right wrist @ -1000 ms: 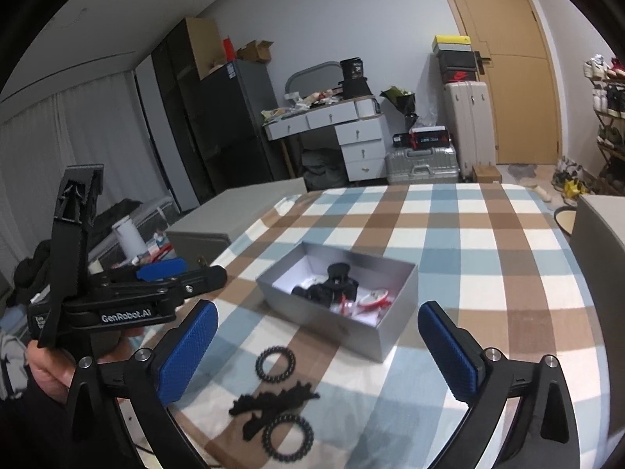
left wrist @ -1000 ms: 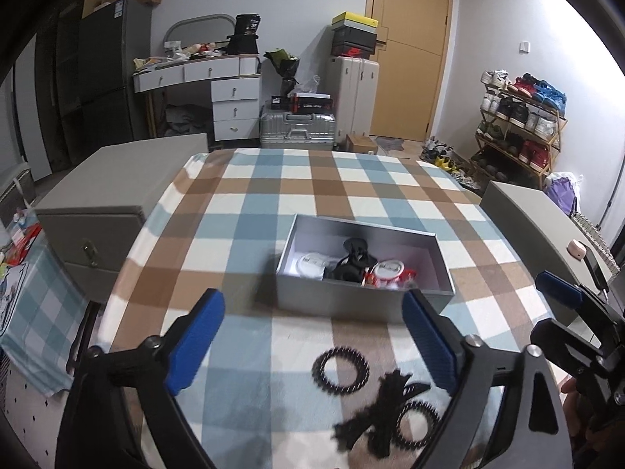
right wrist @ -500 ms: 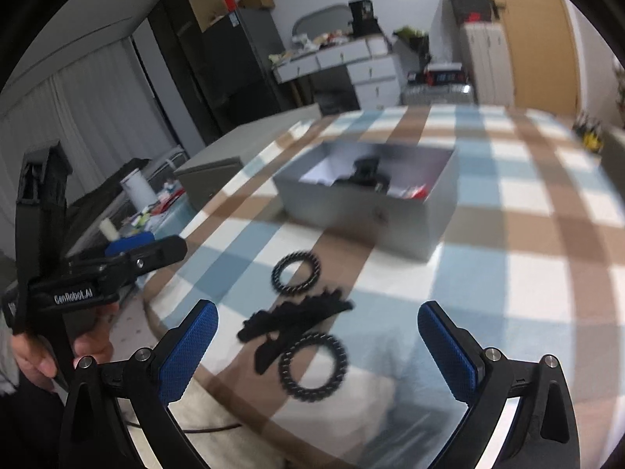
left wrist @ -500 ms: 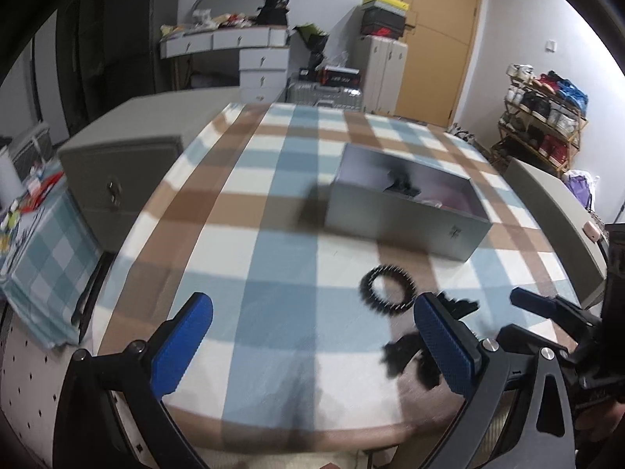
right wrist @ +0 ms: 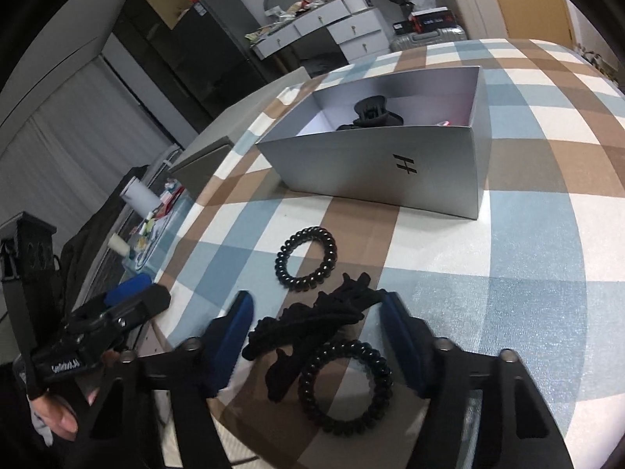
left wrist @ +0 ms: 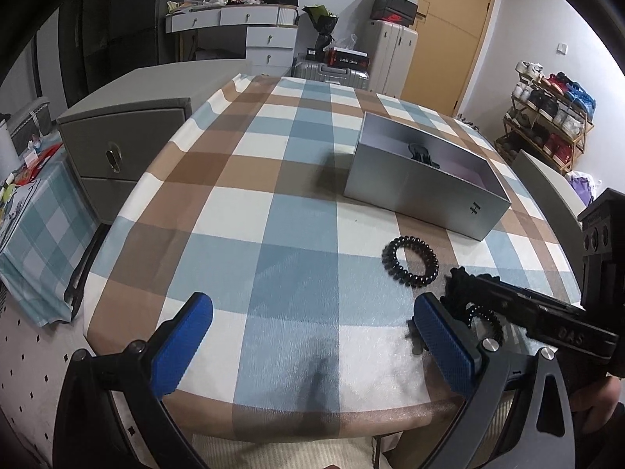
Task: Organize jewelry
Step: 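Grasp the small black claw clip with the right gripper while the left gripper grasps the black beaded bracelet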
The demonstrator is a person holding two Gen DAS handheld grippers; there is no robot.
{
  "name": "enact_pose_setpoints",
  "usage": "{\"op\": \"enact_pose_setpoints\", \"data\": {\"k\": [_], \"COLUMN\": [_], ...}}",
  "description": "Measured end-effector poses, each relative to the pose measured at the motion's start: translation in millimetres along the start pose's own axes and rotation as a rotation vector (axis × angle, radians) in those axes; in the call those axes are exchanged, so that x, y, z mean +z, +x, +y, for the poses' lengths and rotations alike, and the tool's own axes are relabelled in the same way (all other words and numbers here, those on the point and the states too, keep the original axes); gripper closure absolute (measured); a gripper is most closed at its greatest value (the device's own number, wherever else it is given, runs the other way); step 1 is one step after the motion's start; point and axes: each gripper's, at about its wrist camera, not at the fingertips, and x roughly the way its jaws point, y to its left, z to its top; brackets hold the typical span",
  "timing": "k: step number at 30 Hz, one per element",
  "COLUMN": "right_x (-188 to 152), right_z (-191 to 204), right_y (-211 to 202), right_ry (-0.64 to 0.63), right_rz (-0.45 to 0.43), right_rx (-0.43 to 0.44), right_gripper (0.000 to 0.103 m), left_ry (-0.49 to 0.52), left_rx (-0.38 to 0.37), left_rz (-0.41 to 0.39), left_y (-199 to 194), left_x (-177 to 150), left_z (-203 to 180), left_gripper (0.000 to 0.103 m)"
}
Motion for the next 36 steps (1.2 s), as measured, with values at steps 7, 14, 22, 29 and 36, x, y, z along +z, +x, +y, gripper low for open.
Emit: {"op": "enact_pose_setpoints", "data": {"k": [7, 14, 22, 29, 36], "right_x": [3, 7, 17, 25, 24], "right_z": [-2, 0, -7, -28, -53], "right_y": [-13, -29, -69, -112, -136], "right_ry": [0.014, -0.001, -0.013, 0.003, 0.033], "right_rz": [-0.061, -0.134, -0.261, -0.374, -0.431], "right_rx": [0.066, 0.088, 0.115, 0.076, 0.023], "right_gripper": [0.084, 0.089, 0.09, 0.09, 0.09], "left_ry": [-0.004, 0.023, 0.106, 0.182, 0.223], "left_rx": [0.0, -0.001, -0.037, -0.061, -0.073], "left_rz": [0.019, 0.029, 0.065, 0.121, 0.15], "left_y": [4, 7, 27, 54, 70], "left_x": [-1, 2, 14, 25, 33], "left_z": [2, -5, -29, -51, -64], "left_gripper": [0.003, 0.003, 0.003, 0.003, 0.003]}}
